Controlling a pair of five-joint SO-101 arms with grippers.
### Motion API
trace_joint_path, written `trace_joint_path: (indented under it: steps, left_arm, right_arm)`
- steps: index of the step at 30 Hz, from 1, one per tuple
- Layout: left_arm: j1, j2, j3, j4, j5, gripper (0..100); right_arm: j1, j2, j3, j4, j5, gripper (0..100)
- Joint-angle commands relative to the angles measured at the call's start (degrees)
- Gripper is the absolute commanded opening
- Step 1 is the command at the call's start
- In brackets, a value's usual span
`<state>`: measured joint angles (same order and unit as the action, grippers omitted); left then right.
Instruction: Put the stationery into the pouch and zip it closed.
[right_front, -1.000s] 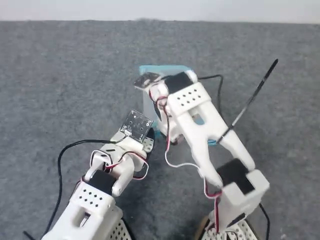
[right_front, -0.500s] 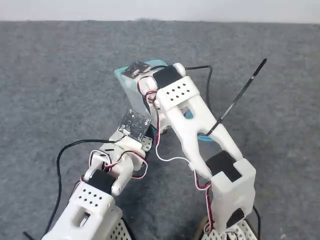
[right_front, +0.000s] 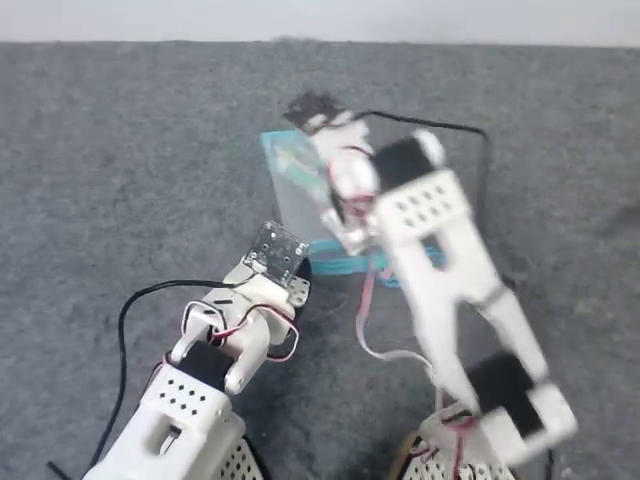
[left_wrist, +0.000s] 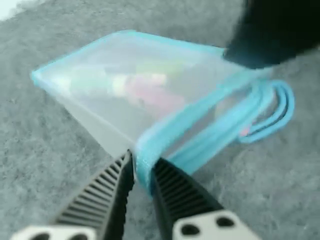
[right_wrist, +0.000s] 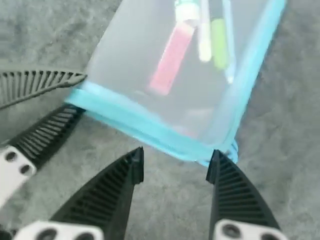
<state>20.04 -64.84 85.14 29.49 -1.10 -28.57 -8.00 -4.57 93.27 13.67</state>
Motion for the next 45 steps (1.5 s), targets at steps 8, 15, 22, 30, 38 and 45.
trace_joint_path:
  steps: [8,15,22,30,38,45]
  left_arm:
    - [1.23,0.62,-1.89,0.18,-0.62,1]
    - [-3.52,0.53,-2.33,0.18,-0.53,1]
    - [-4.84,0.62,-2.33,0.09,-0.53,1]
    - [-4.84,0.62,-2.33,0.09,0.53,1]
    - [-4.84,0.62,-2.33,0.00,1.32,1]
    - [-4.84,0.62,-2.33,0.00,1.32,1]
  right_arm:
    - [8.13,-31.69,48.62,-26.77,0.88,21.2]
    - [8.48,-39.08,65.23,-41.98,0.35,21.2]
    - [9.45,-39.08,70.77,-51.91,-5.71,21.3]
    - [8.22,-39.08,78.07,-68.26,-13.27,21.3]
    - [6.64,-38.99,81.93,-76.44,-13.71,21.3]
    - [6.64,-27.74,79.91,-83.47,-13.80,21.3]
